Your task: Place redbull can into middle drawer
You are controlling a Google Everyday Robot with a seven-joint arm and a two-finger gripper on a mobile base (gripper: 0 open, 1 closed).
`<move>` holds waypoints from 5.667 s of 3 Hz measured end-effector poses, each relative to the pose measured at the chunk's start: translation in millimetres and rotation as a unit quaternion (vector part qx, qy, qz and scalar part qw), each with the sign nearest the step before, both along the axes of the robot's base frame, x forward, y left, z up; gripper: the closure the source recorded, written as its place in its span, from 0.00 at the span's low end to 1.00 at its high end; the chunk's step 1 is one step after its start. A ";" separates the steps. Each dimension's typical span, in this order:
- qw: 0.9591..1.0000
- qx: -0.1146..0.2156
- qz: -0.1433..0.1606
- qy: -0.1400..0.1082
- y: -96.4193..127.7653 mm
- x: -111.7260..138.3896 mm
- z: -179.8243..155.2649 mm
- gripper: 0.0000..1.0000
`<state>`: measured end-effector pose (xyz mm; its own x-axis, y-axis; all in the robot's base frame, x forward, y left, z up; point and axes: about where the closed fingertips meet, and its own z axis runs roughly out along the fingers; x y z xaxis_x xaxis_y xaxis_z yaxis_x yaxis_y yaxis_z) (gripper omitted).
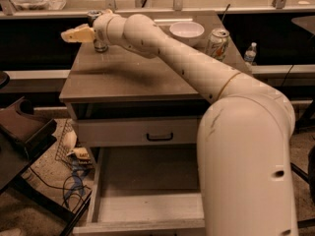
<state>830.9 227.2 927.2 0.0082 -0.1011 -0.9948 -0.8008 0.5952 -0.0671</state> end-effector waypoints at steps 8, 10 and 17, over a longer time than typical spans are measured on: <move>0.993 -0.111 -0.023 0.009 -42.7 56.0 -37.2 1.00; 0.993 -0.112 -0.019 0.010 -37.0 55.0 -40.7 0.60; 0.999 -0.043 0.009 0.016 19.3 40.1 -35.7 0.18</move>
Offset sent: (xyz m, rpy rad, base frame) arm 0.0870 -0.0932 -0.0471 -0.3080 0.0255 -0.0988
